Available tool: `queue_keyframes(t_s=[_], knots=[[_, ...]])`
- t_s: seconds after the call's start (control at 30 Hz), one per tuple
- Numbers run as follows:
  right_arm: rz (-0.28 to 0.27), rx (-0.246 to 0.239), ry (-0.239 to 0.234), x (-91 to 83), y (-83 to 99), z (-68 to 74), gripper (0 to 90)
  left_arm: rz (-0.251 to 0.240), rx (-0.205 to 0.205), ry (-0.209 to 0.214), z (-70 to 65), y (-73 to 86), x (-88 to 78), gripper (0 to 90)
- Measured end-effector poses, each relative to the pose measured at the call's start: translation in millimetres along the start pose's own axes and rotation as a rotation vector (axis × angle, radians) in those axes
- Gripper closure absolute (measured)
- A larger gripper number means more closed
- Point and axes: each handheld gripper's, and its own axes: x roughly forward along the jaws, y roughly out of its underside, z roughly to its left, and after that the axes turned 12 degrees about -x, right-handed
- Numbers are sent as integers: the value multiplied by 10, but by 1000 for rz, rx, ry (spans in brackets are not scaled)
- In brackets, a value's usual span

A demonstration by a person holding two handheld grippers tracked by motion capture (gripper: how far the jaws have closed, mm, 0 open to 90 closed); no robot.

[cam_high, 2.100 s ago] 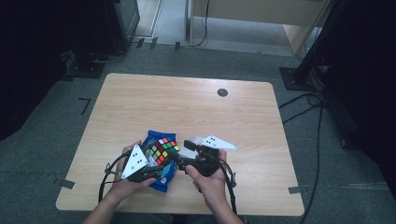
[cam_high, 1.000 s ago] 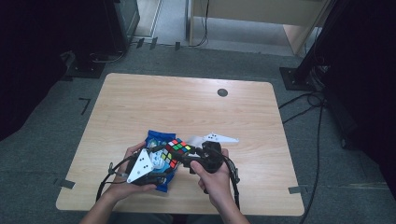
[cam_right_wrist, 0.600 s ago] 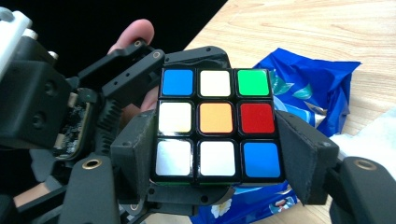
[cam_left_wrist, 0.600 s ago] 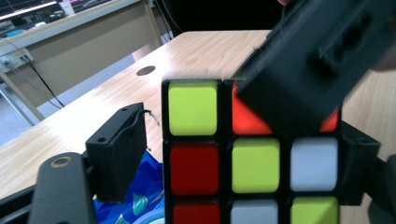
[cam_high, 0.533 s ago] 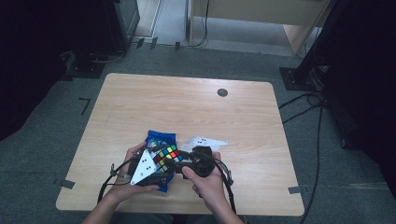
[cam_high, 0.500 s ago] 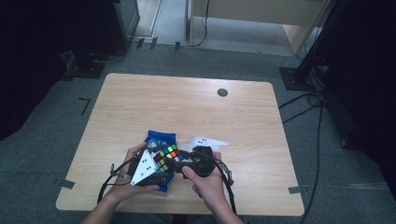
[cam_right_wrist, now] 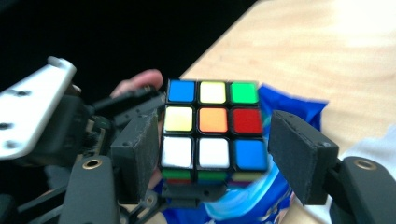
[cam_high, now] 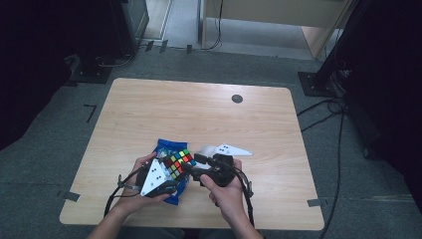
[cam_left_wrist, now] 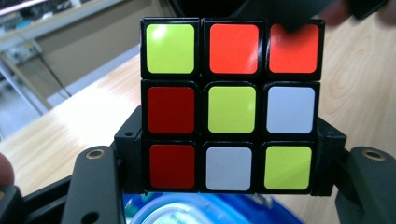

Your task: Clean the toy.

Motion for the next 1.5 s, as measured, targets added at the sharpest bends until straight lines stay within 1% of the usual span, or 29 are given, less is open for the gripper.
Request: queue_keyframes(t_s=[0.03,0.1,0.13,0.17,0.23,0.3,0.37,0.4,0.43,0.53,0.6,0.67,0.73,0.77,0.8,0.83,0.87,0.9,0.97,1.0,1.1,1.13,1.17,1.23,1.27,1.33,1.37,1.43,1.5], knots=[[-19,2,12,-36,-11,-28,352,4,-22,-9,51,3,-12,339],[-33,14,63,-89,-6,-109,355,5,-53,-27,135,4,-36,339],[-27,17,104,-95,16,-156,359,2,-66,-33,161,4,-43,338],[-12,4,164,-80,50,-203,365,1,-73,-39,177,5,-48,338],[41,-48,296,-3,155,-304,374,6,-74,-42,181,10,-44,338],[95,-77,350,107,286,-432,369,13,-63,-38,163,20,-29,338],[185,-149,433,218,414,-547,355,16,-60,-30,147,24,-19,338],[225,-170,457,258,472,-597,342,15,-60,-29,142,25,-16,338],[258,-166,455,289,516,-645,323,15,-60,-27,141,24,-16,338],[322,-164,457,335,597,-735,316,17,-61,-25,150,25,-23,338],[334,-185,467,345,619,-742,331,16,-64,-26,153,31,-27,338],[342,-206,484,349,626,-728,376,16,-63,-24,154,34,-32,338],[361,-258,510,361,635,-711,403,15,-60,-21,151,32,-37,338],[358,-255,512,360,636,-711,429,15,-60,-21,149,31,-39,338],[354,-252,519,356,635,-716,462,12,-64,-19,144,30,-41,338],[355,-246,525,342,630,-723,538,10,-64,-15,141,27,-43,338],[351,-243,534,317,626,-741,672,11,-62,-12,140,24,-47,338],[343,-240,540,284,629,-768,757,11,-63,-10,137,23,-48,338],[310,-223,527,228,653,-833,861,12,-66,-6,128,23,-48,338],[301,-204,516,202,654,-867,886,13,-65,-4,124,26,-46,338],[286,-135,466,146,634,-922,900,21,-67,4,114,47,-31,338],[260,-130,445,129,624,-915,900,27,-69,7,112,56,-23,338],[219,-129,418,109,602,-887,900,34,-69,13,115,65,-9,338],[131,-146,363,56,513,-778,900,43,-81,23,112,82,21,338],[83,-157,332,29,458,-706,900,52,-78,27,109,86,29,338],[1,-179,271,-24,353,-543,900,56,-71,38,86,88,41,339],[-36,-192,227,-46,296,-444,900,53,-71,44,75,87,45,339],[-76,-202,158,-58,233,-314,900,51,-64,55,45,81,49,338],[-92,-210,104,-46,179,-196,900,50,-56,67,6,81,56,338]])
